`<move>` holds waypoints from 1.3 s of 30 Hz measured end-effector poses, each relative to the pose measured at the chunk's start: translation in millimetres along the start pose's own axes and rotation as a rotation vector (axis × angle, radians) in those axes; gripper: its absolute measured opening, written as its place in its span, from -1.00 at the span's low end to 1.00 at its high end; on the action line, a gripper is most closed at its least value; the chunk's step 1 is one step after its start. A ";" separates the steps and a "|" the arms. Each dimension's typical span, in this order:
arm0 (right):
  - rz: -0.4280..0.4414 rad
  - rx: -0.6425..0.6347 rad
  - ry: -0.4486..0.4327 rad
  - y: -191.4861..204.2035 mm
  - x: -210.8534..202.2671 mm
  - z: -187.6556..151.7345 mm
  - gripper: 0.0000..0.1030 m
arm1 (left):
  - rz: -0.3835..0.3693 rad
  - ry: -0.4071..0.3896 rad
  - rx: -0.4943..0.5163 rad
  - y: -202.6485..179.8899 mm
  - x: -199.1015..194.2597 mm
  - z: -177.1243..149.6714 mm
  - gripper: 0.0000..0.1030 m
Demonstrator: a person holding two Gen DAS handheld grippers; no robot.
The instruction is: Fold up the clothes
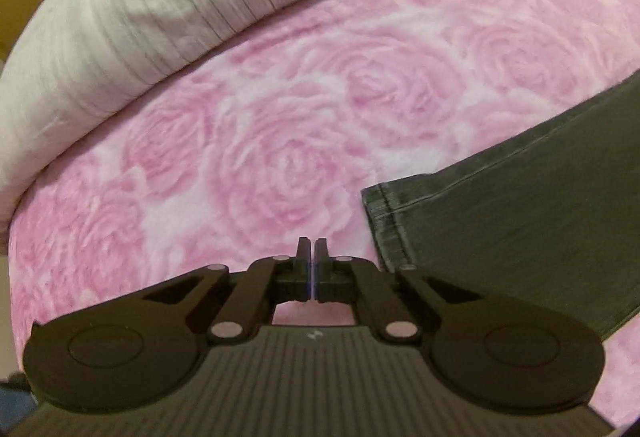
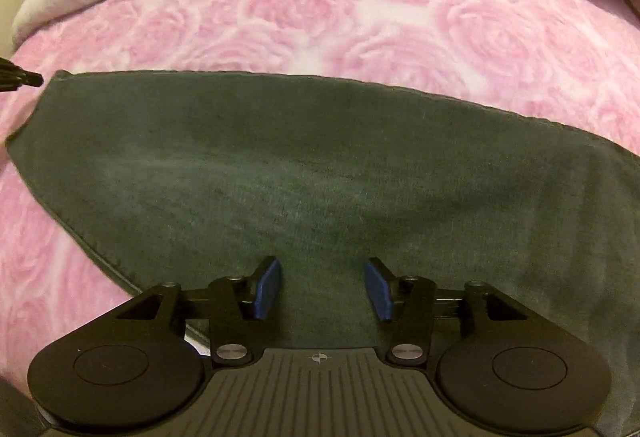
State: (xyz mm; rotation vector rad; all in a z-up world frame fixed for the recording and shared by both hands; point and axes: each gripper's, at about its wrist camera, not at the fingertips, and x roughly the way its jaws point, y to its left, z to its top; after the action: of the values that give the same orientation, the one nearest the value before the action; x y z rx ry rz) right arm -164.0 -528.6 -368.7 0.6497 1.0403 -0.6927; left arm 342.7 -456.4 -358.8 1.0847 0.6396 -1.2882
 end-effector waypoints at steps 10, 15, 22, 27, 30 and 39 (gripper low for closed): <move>-0.166 0.169 -0.110 -50.6 -55.2 -31.0 0.02 | -0.191 -0.095 0.149 -99.2 -50.1 -7.9 -0.53; -0.139 0.282 -0.051 -101.9 -61.8 -52.3 0.03 | -0.214 -0.027 0.252 -159.5 -28.8 -25.0 -0.53; -0.155 0.220 -0.089 -97.0 -157.7 -107.3 0.05 | -0.194 0.033 0.055 -144.7 -90.4 -62.6 -0.38; -0.099 0.173 0.065 -94.0 -158.1 -171.2 0.05 | -0.104 0.158 -0.057 -134.9 -153.1 -134.9 -0.22; -0.063 0.154 0.164 -100.3 -143.4 -203.6 0.06 | -0.027 0.242 -0.146 -133.1 -190.8 -185.7 -0.19; -0.003 0.059 0.191 -105.3 -146.0 -216.3 0.15 | -0.064 0.309 -0.484 -138.8 -218.9 -266.3 -0.07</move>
State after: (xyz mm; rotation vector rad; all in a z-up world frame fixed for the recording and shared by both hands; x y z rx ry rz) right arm -411.3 -400.3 -329.2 0.7770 1.2002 -0.6750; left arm 211.0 -112.1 -311.8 0.8655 1.1595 -0.9517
